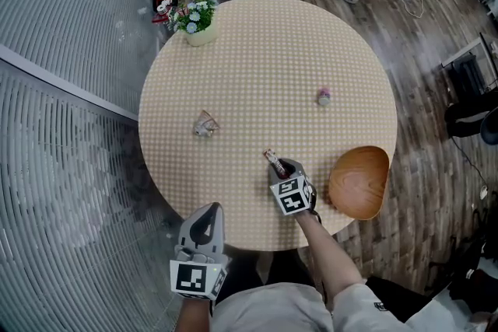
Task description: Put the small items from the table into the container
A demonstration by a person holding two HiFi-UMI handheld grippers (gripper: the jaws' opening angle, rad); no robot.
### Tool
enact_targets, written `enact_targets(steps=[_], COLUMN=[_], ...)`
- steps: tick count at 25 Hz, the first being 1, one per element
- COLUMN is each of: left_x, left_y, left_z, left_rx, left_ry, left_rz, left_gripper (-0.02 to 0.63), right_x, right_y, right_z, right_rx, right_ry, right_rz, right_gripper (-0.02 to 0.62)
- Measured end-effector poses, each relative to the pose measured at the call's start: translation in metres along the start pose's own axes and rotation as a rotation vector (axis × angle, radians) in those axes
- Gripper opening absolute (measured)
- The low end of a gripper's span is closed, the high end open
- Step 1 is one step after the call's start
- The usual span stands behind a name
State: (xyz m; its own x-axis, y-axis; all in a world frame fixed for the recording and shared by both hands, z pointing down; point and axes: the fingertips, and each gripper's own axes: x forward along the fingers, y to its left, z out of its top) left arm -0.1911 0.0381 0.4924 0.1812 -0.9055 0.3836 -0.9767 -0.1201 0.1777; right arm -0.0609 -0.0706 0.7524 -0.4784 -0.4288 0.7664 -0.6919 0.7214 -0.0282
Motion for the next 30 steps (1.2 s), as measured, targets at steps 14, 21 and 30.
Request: enact_targets(steps=[14, 21, 30], left_x=[0.006, 0.032, 0.062], left_y=[-0.026, -0.070, -0.133], left_z=[-0.004, 0.000, -0.004], left_rx=[0.014, 0.063, 0.110], left_ry=[-0.010, -0.005, 0.016], left_rz=[-0.068, -0.192, -0.323], left_gripper=[0.006, 0.006, 0.006], right_x=[-0.089, -0.185, -0.240], right_y=[0.020, -0.013, -0.132], right_z=[0.047, 0.051, -0.039], right_rx=[0.064, 0.110, 0.280], right_ry=[-0.208, -0.311, -0.260], right_rz=[0.002, -0.121, -0.378], right_gripper=[0.107, 0.107, 0.108])
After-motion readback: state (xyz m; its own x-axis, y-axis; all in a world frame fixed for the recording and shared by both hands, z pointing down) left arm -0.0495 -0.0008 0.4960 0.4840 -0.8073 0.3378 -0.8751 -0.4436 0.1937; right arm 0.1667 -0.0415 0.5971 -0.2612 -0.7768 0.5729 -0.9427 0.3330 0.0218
